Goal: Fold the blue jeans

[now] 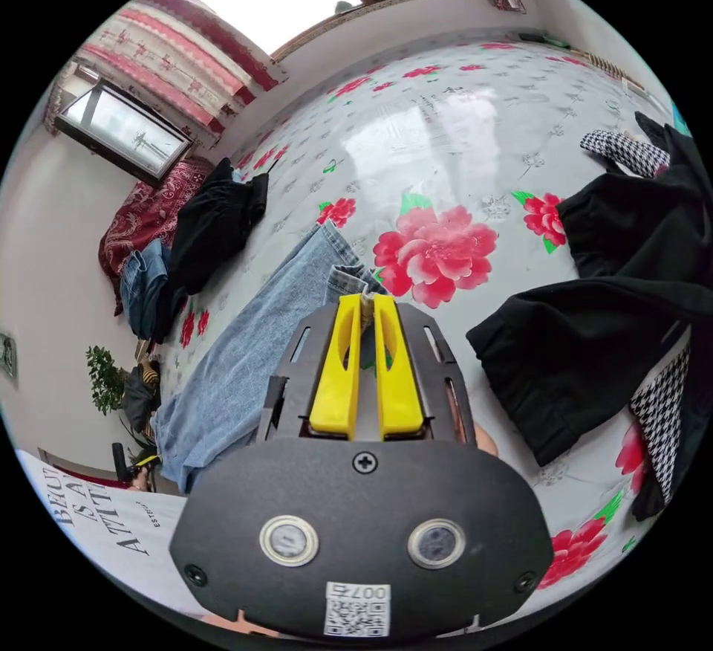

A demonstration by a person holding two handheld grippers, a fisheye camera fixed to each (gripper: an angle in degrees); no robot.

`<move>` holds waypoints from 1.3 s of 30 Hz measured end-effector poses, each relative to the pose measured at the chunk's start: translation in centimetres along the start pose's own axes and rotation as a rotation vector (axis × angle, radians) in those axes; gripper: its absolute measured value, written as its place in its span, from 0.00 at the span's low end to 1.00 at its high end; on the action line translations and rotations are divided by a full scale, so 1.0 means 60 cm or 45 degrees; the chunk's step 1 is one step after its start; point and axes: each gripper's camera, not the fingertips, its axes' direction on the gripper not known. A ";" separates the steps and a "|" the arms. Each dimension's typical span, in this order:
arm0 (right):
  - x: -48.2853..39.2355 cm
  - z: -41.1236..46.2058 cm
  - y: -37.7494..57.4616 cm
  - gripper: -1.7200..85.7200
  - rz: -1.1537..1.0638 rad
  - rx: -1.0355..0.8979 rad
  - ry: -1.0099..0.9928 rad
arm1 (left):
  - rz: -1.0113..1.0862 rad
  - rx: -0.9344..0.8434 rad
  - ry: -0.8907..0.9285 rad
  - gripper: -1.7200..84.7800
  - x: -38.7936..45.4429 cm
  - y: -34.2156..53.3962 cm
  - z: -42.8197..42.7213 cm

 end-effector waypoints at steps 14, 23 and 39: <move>-0.107 0.030 0.089 0.05 -0.222 -0.206 0.307 | 0.348 0.150 0.284 0.09 0.089 -0.086 0.073; -0.033 -0.112 0.374 0.06 0.190 -0.268 0.528 | 0.624 0.393 0.119 0.08 0.154 -0.065 0.076; -0.174 0.113 0.172 0.05 -0.295 -0.234 0.696 | 1.256 0.407 0.540 0.01 0.196 0.260 0.019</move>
